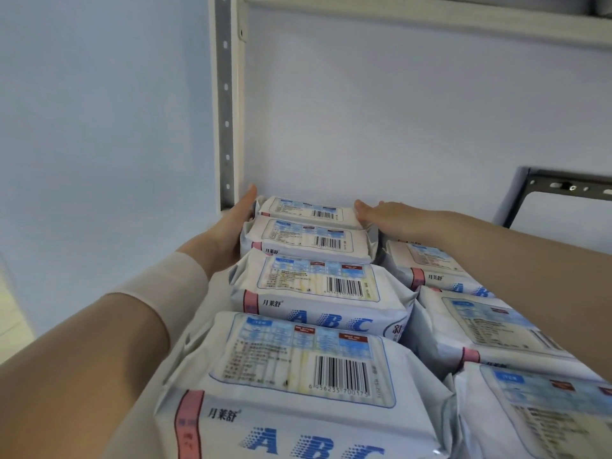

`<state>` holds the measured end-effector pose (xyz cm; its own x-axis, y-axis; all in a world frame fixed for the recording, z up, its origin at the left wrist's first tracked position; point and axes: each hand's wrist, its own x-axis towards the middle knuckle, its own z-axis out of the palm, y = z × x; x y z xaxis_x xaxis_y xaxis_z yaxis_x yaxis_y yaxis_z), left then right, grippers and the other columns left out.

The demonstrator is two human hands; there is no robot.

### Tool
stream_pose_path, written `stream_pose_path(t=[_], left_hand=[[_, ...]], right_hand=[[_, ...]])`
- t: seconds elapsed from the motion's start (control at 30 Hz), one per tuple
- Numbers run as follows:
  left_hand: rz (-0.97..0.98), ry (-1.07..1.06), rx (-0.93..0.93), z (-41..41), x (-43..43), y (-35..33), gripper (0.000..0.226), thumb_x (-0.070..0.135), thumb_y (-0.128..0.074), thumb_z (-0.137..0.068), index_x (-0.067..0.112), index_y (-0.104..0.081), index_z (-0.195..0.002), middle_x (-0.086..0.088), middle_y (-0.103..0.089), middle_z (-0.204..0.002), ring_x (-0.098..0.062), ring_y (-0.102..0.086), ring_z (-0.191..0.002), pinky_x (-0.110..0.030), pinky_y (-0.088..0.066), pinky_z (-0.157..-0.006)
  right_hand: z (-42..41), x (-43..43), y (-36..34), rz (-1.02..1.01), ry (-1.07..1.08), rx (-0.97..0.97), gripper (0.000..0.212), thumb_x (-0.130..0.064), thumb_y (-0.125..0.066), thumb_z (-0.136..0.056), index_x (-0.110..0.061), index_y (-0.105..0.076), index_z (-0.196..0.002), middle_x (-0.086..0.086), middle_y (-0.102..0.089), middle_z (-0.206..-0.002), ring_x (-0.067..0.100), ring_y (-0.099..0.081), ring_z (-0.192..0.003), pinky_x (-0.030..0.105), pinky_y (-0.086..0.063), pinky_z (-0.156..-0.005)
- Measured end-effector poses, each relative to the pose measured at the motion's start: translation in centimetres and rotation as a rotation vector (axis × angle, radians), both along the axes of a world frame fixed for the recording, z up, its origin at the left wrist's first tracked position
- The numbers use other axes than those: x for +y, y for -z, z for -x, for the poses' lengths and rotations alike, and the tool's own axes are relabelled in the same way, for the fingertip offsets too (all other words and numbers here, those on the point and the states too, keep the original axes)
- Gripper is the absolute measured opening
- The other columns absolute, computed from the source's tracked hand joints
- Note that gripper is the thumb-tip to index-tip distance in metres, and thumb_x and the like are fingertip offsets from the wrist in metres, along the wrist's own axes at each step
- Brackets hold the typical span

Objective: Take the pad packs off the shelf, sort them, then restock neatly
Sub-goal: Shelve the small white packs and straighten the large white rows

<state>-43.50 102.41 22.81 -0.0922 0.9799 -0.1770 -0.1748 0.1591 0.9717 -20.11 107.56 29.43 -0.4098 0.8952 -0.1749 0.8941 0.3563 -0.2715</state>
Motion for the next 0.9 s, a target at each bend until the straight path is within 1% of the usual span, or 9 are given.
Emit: stream_pose_path(t=[0.13,0.27,0.33,0.4,0.47,0.53,0.6,0.63,0.9], left_hand=[[0.002,0.003,0.041,-0.2,-0.5,-0.2,0.058,0.067,-0.022,-0.088,0.022,-0.058,-0.096,-0.003,-0.074,-0.082,-0.018,-0.071,-0.069,-0.026,-0.056,-0.054],[-0.008,-0.051,0.084,0.0,-0.5,-0.7,0.051,0.067,-0.022,-0.088,0.025,-0.048,-0.101,0.004,-0.065,-0.096,-0.019,-0.066,-0.084,-0.035,-0.049,-0.085],[-0.006,-0.081,0.093,0.6,-0.6,-0.8,0.065,0.071,-0.022,-0.085,0.022,-0.042,-0.123,0.002,-0.059,-0.117,-0.023,-0.058,-0.107,-0.040,-0.038,-0.103],[0.011,-0.088,0.074,0.9,-0.3,-0.7,0.083,0.076,-0.023,-0.081,0.022,-0.025,-0.144,-0.002,-0.041,-0.144,-0.027,-0.047,-0.125,-0.043,-0.031,-0.111],[0.010,-0.087,0.048,0.7,-0.2,-0.6,0.082,0.075,-0.023,-0.082,0.020,-0.029,-0.143,-0.004,-0.046,-0.141,-0.027,-0.053,-0.118,-0.041,-0.039,-0.105],[0.028,-0.074,0.035,0.6,0.2,-0.3,0.077,0.073,-0.020,-0.084,0.016,-0.048,-0.127,-0.005,-0.067,-0.112,-0.025,-0.067,-0.093,-0.035,-0.054,-0.081],[0.029,-0.021,0.013,0.2,0.3,0.0,0.072,0.070,-0.018,-0.086,0.014,-0.059,-0.104,-0.006,-0.074,-0.081,-0.022,-0.071,-0.070,-0.028,-0.056,-0.055],[0.026,-0.009,0.016,0.2,0.6,0.2,0.069,0.069,-0.019,-0.086,0.015,-0.060,-0.098,-0.006,-0.073,-0.075,-0.021,-0.071,-0.066,-0.027,-0.055,-0.049],[0.027,0.032,-0.012,-0.4,1.0,0.3,0.058,0.064,-0.029,-0.089,0.017,-0.057,-0.109,-0.009,-0.073,-0.083,-0.023,-0.071,-0.068,-0.029,-0.056,-0.050]], right_hand=[[-0.4,-0.8,0.2,0.012,0.001,0.030,0.066,-0.055,-0.010,-0.096,-0.016,-0.045,-0.136,0.007,-0.025,-0.152,0.026,-0.023,-0.139,0.035,-0.017,-0.111],[-2.4,-1.8,0.7,-0.049,-0.068,0.076,0.052,-0.039,-0.009,-0.101,-0.019,-0.007,-0.149,-0.002,0.002,-0.157,0.016,0.002,-0.145,0.031,-0.001,-0.114],[-4.4,-1.5,1.0,-0.116,-0.033,0.030,0.051,-0.034,-0.008,-0.101,-0.015,-0.003,-0.149,0.003,0.007,-0.157,0.017,0.009,-0.144,0.035,0.006,-0.115],[-6.3,-1.1,1.5,-0.127,0.029,-0.052,0.052,-0.033,-0.007,-0.101,-0.012,-0.003,-0.149,0.007,0.007,-0.157,0.021,0.011,-0.144,0.038,0.006,-0.117],[-7.5,-0.9,2.2,-0.118,0.046,-0.109,0.053,-0.034,-0.007,-0.101,-0.011,-0.006,-0.149,0.009,0.005,-0.157,0.022,0.010,-0.144,0.040,0.005,-0.117],[-7.8,-0.7,2.7,-0.131,0.025,-0.144,0.052,-0.034,-0.007,-0.101,-0.012,-0.005,-0.149,0.010,0.005,-0.157,0.022,0.011,-0.144,0.040,0.005,-0.117],[-7.8,-0.6,3.1,-0.137,0.017,-0.172,0.053,-0.034,-0.006,-0.101,-0.012,0.000,-0.149,0.010,0.007,-0.157,0.022,0.011,-0.144,0.038,0.005,-0.115],[-7.8,-0.5,3.2,-0.138,0.016,-0.189,0.053,-0.034,-0.006,-0.101,-0.012,0.002,-0.148,0.010,0.009,-0.157,0.022,0.011,-0.144,0.037,0.004,-0.115],[-7.9,-0.3,3.5,-0.141,0.021,-0.164,0.057,-0.039,-0.010,-0.100,-0.012,0.005,-0.148,0.004,0.010,-0.157,0.016,0.010,-0.144,0.031,0.002,-0.115]])
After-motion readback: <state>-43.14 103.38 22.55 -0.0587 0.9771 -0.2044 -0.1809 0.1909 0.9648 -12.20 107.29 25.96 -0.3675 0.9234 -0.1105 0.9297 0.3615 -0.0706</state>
